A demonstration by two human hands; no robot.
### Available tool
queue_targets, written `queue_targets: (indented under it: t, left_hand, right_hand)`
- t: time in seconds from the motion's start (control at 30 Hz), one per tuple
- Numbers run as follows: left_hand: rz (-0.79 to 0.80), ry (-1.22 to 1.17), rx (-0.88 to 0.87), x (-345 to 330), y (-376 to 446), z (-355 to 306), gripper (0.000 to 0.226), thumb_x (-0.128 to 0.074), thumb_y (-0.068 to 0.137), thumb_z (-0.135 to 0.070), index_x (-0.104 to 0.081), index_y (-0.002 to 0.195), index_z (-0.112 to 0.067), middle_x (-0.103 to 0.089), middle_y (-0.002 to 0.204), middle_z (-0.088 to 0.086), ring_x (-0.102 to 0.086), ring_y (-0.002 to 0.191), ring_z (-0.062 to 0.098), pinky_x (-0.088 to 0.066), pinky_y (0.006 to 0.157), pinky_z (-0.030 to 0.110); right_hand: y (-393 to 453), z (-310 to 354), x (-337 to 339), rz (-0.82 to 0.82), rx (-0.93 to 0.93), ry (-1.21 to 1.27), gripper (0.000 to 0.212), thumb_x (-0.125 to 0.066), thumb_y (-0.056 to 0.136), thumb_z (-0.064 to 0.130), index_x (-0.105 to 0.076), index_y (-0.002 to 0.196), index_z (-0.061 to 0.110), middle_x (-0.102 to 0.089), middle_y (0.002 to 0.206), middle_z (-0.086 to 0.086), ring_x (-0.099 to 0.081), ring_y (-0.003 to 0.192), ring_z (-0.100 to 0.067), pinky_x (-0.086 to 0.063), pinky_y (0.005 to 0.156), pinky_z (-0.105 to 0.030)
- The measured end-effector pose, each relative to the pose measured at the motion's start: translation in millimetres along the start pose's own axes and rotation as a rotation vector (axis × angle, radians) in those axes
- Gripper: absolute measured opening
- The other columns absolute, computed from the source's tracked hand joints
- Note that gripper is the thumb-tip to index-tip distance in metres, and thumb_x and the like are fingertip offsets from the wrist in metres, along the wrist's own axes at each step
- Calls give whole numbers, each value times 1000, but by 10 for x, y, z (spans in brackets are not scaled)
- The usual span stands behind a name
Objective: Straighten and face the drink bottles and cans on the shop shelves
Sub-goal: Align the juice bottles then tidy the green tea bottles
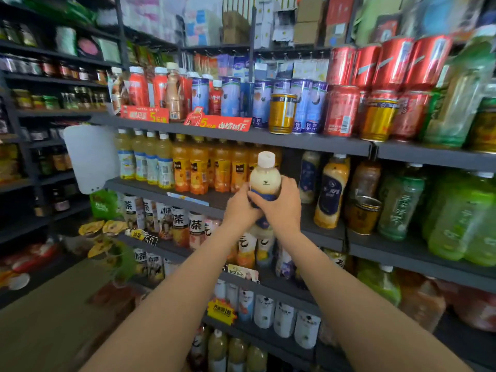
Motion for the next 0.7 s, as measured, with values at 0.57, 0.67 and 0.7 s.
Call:
queue_targets:
  t: [0.57, 0.67, 0.7]
  left_hand:
    - [254, 43, -56, -1265, 1164, -146, 39, -56, 86, -7, -48, 124, -5, -57, 124, 16, -52, 118, 30, -43, 96, 37]
    - [275, 30, -51, -1398, 1367, -139, 37, -54, 89, -10, -46, 124, -4, -56, 124, 17, -53, 117, 32, -43, 95, 38]
    - [282, 10, -41, -1438, 1422, -132, 37, -54, 89, -14, -45, 124, -4, -56, 124, 17, -53, 116, 32, -44, 95, 39]
  right_hand:
    - [991, -1022, 184, -115, -226, -139, 51, -73, 79, 23, -46, 118, 3, -60, 119, -15, -58, 113, -29, -47, 91, -35]
    - [1154, -1087, 137, -68, -266, -214, 45, -67, 84, 18, -46, 119, 0, -59, 119, -18, -58, 112, -32, -48, 90, -37]
    - [1182, -1092, 150, -64, -263, -271, 39, -63, 85, 16, -49, 118, -1, -61, 116, -18, -60, 108, -32, -49, 86, -37]
Point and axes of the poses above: each hand's wrist, its own y-axis towards the middle knuckle, its own x-axis out of the back of the hand, z = x × y, the point moved 8 cm from there along y, towards the middle knuckle
